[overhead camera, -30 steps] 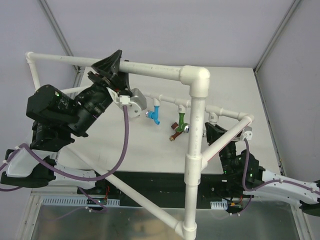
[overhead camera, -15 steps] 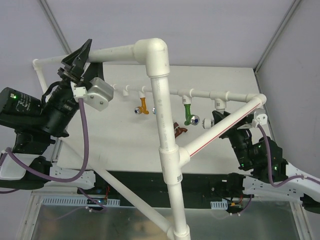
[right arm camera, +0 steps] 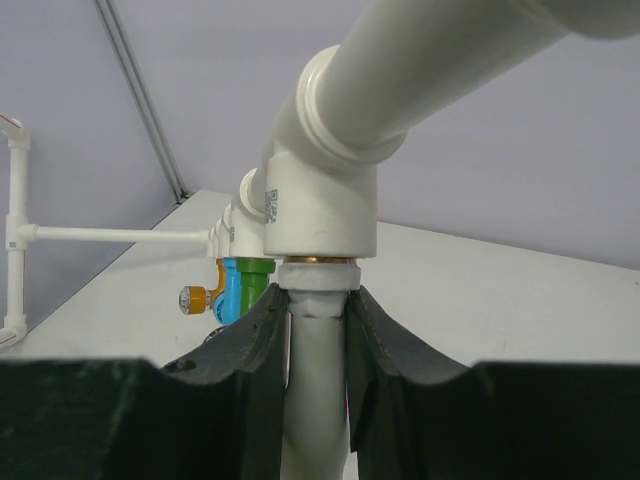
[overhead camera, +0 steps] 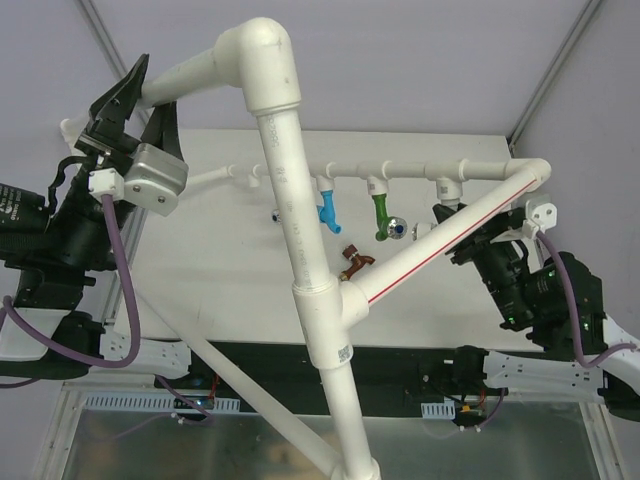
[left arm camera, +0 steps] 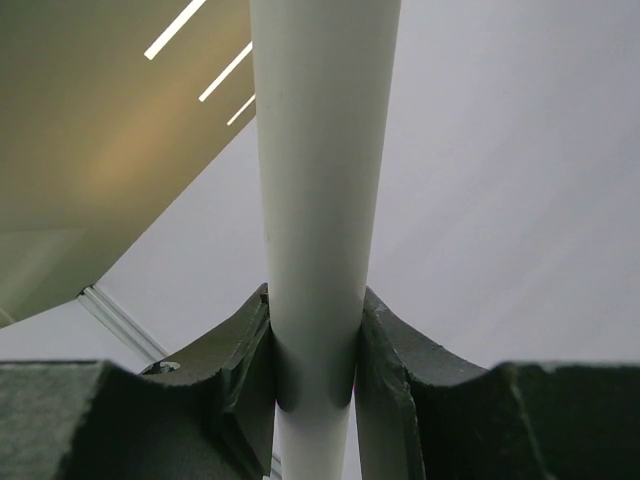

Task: Install the water faucets
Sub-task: Adjust the adaptor at the center of the board.

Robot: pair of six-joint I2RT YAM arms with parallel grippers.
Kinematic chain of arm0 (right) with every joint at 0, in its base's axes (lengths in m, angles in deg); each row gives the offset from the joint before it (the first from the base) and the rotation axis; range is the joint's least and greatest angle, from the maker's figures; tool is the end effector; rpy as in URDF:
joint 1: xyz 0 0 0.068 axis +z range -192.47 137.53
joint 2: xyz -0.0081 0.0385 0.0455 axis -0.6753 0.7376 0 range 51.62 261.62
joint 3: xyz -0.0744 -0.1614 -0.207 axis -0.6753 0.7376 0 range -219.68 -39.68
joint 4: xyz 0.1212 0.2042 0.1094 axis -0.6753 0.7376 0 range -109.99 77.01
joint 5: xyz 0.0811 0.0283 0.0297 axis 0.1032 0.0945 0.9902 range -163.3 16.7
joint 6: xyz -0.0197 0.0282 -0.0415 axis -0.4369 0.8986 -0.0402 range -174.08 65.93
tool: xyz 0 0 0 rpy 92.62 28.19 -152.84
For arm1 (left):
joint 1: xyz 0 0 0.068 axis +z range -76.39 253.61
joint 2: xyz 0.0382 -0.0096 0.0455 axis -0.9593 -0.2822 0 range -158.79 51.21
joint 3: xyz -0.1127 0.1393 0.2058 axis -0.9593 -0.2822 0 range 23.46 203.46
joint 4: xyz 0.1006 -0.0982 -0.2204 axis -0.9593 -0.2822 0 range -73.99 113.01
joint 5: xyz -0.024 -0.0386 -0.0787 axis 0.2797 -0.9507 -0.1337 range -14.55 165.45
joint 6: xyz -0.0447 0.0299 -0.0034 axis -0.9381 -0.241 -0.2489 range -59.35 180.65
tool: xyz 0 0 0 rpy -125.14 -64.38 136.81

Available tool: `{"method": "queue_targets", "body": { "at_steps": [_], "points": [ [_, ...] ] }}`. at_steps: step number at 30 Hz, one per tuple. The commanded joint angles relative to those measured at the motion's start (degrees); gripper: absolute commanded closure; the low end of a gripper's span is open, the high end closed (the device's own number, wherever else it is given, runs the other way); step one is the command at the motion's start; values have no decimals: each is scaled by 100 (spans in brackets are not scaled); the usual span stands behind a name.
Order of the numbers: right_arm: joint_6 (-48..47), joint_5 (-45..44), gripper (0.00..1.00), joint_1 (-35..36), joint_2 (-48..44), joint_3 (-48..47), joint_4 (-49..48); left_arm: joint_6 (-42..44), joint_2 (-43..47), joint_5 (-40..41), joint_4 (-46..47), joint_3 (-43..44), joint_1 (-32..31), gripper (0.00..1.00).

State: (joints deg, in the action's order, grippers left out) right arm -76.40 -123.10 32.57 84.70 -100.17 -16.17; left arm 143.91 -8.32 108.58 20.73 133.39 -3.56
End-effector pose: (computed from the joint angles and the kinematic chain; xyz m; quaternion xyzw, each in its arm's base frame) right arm 0.0464 0.0678 0.4624 -0.1404 0.5925 0.1304 0.7825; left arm 0.0334 -0.0593 0.6453 0.2924 0.3206 0.1493 0.8885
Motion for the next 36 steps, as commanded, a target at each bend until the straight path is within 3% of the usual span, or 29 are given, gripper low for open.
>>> {"method": "queue_targets", "body": {
  "at_steps": [1,10,12,16,26,36],
  "points": [
    [-729,778,100,10,-48,-1358,-1024,-293,-68,-359,695,310,-18,100],
    [-870,1122,100,19,629,-2880,-408,-451,-217,-535,466,362,-26,100],
    [-905,1130,100,19,726,-3117,-251,-495,-261,-544,457,354,-18,93],
    [-844,1174,100,19,849,-3408,-48,-566,-287,-561,448,284,-18,90],
    [-843,929,100,10,805,-3171,-82,-750,-59,-588,527,-446,-9,60],
    [-808,709,100,19,682,-3013,-109,-944,125,-640,527,-657,-18,39]
  ]
}}
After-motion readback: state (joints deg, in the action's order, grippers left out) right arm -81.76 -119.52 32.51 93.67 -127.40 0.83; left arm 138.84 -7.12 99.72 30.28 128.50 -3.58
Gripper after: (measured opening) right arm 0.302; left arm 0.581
